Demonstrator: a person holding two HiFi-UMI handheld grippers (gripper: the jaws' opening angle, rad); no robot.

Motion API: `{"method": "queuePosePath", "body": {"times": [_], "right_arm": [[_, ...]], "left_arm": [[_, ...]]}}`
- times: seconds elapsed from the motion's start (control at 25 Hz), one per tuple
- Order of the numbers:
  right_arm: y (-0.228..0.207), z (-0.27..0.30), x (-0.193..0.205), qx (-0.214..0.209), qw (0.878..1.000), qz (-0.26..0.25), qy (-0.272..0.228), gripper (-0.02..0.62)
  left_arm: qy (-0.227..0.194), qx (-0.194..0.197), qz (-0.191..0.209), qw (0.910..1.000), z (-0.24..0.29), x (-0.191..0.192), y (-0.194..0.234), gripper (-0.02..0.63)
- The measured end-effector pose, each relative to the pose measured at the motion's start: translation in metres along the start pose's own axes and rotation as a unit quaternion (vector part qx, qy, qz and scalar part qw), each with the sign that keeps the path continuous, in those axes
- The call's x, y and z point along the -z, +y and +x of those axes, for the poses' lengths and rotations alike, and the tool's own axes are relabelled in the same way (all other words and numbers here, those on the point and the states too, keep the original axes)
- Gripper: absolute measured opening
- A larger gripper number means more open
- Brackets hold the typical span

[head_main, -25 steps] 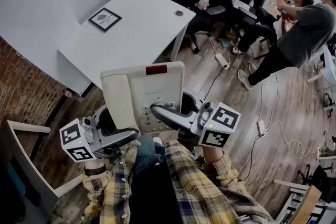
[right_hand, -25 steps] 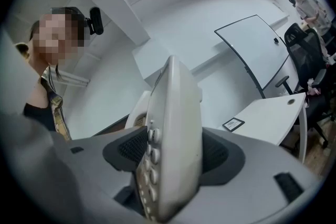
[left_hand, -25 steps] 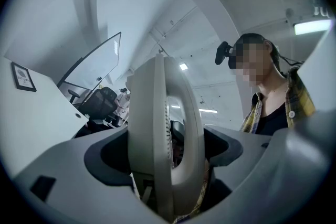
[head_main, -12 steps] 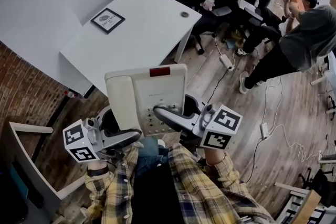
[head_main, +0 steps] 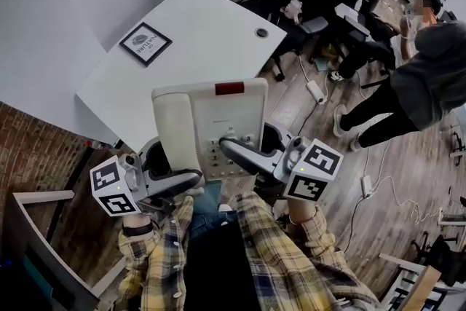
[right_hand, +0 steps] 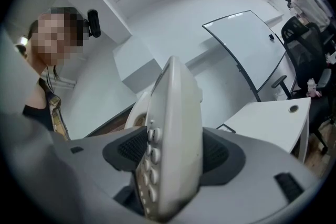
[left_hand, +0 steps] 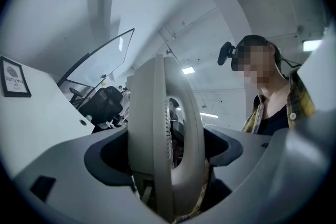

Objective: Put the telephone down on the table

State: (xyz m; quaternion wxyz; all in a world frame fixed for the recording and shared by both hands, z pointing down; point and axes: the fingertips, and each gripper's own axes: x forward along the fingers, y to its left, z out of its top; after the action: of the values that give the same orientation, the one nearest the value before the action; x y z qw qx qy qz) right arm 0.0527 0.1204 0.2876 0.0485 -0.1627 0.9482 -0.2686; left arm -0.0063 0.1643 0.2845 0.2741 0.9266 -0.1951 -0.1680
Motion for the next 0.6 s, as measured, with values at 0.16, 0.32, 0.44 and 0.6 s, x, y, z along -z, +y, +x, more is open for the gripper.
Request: {"method": "queuePosePath", "body": {"times": [0.16,0.32,0.44,0.6], "right_arm": [[-0.025,0.034,-0.018,0.011,1.0,0.0,0.0,0.276],[-0.04,0.042,-0.017,0.017,1.0,0.003,0.0,0.278],[-0.039,0.041,-0.017,0.019,1.0,0.005,0.002,0.278],[-0.036,0.042,-0.017,0.02,1.0,0.011,0.005,0.278]], "left_arm": [[0.0,0.008,-0.008,0.9999,0.0,-0.03,0.036,0.393],[0.002,0.011,-0.009,0.9999,0.002,-0.031,0.055,0.393],[0.004,0.012,-0.012,0.9999,0.002,-0.03,0.053,0.393],[0.005,0.008,-0.016,0.9998,0.0,-0.032,0.05,0.393]]}}
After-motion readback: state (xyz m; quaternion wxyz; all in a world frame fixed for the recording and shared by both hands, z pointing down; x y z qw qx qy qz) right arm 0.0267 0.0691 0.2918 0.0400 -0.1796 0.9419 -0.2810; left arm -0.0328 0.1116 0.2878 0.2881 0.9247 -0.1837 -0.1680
